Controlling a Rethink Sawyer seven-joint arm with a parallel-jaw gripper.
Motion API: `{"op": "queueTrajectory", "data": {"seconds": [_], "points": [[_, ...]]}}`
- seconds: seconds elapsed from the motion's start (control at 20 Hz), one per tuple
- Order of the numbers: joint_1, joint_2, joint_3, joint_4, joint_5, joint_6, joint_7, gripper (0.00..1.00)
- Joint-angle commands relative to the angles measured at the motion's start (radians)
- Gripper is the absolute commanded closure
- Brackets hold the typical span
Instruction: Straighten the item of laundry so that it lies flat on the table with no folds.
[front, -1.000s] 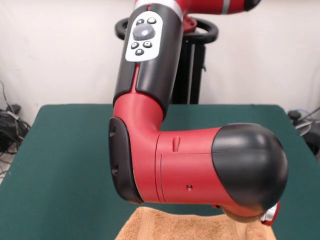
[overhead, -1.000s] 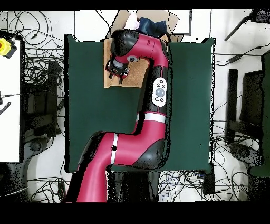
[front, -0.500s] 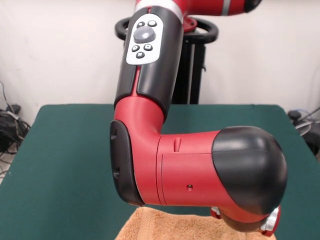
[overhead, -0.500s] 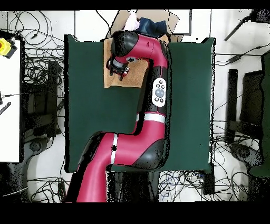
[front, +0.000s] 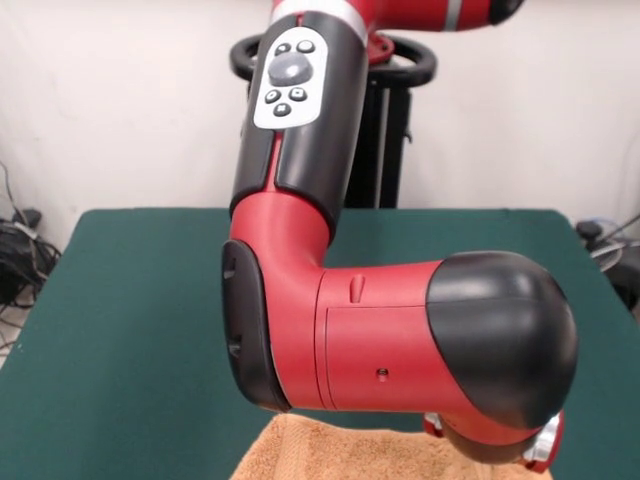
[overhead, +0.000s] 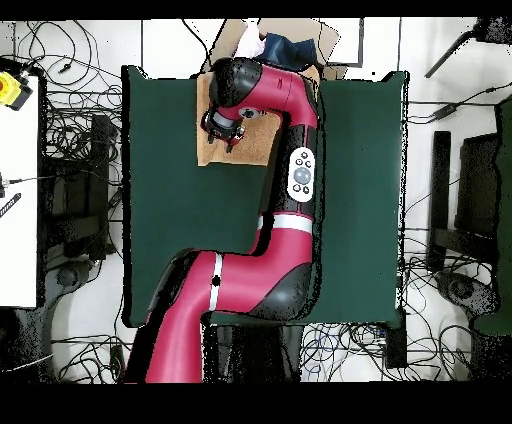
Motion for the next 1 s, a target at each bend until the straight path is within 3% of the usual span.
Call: {"op": "queueTrajectory", "data": {"seconds": [0.05, 0.15, 1.0], "points": [[0.011, -0.012, 0.112, 0.177, 0.049, 0.0, -0.045, 0.0], [0.005, -0.004, 0.124, 0.175, 0.068, 0.066, -0.051, 0.0], [-0.022, 0.048, 0.082, 0.131, 0.046, 0.049, -0.155, 0.0]]}}
